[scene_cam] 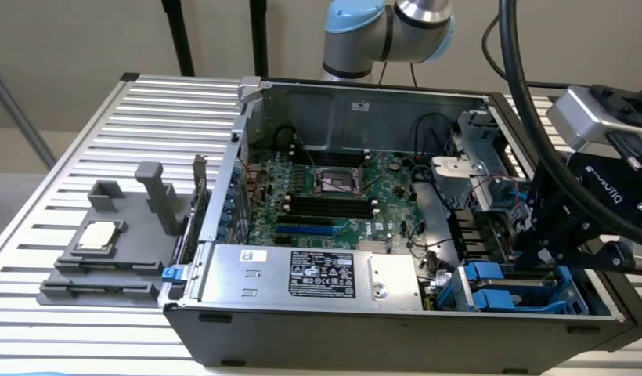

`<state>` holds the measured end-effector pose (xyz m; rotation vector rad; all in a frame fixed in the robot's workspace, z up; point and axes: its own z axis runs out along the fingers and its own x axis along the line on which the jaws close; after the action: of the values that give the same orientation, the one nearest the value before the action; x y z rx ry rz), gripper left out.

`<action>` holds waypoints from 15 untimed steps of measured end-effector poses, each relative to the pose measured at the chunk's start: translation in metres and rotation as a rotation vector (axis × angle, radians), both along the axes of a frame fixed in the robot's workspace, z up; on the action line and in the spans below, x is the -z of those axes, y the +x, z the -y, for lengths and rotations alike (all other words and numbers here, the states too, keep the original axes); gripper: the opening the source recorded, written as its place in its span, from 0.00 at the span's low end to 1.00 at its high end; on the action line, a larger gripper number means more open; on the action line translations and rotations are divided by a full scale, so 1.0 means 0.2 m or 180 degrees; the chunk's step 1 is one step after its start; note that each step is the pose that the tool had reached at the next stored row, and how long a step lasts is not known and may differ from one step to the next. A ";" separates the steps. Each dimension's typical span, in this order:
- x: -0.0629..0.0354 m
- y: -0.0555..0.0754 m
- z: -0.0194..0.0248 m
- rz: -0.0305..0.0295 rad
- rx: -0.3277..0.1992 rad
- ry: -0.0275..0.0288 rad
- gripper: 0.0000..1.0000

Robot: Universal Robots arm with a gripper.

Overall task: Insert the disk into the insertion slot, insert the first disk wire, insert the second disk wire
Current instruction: 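Insert the second disk wire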

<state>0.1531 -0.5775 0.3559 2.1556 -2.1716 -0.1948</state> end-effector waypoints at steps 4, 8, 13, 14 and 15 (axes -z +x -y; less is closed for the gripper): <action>0.008 0.00 0.000 0.0005 0.0000 0.0000 0.24; 0.010 0.00 -0.002 0.0009 0.0000 0.0001 0.22; 0.022 0.00 -0.003 0.0019 0.0000 0.0000 0.11; 0.029 0.00 -0.003 0.0022 0.0000 0.0000 0.11; 0.037 0.00 -0.003 0.0026 0.0000 0.0000 0.11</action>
<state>0.1529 -0.5770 0.3486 2.1603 -2.1759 -0.1860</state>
